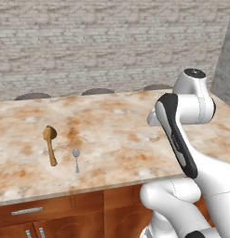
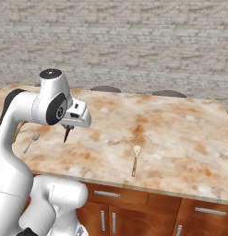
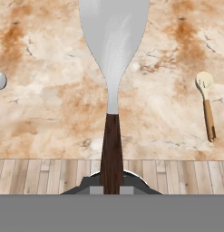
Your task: Organize the utensils by type. Pick up the wooden spoons from the counter and place them in the open cabinet. Then pick up the metallic utensils from the counter and place them in the open drawer.
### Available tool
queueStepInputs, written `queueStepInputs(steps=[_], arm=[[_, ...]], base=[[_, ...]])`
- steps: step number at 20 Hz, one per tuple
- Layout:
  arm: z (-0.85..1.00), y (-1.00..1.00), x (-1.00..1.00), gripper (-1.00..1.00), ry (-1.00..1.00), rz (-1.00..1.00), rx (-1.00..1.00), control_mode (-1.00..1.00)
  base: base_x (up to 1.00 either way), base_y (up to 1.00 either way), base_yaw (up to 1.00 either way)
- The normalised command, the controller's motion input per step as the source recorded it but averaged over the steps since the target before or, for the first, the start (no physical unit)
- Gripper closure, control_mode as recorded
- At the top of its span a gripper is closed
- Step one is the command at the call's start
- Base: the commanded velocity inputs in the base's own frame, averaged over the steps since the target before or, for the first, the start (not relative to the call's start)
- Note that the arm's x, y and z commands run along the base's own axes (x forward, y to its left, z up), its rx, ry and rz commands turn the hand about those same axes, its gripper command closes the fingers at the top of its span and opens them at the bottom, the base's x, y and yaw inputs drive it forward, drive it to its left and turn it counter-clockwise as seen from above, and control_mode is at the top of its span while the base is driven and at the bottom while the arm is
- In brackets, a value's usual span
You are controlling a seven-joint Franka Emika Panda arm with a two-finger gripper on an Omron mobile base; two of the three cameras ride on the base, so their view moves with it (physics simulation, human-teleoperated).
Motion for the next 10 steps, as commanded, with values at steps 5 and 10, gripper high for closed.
queueStepInputs(steps=[5,10], arm=[[0.00,0.00,0.00,1.00,0.00,0.00,0.00,1.00],[0.00,0.00,0.00,1.00,0.00,0.00,0.00,1.00]], base=[[-0.18,0.00,0.00],[-0.51,-0.03,-0.03]])
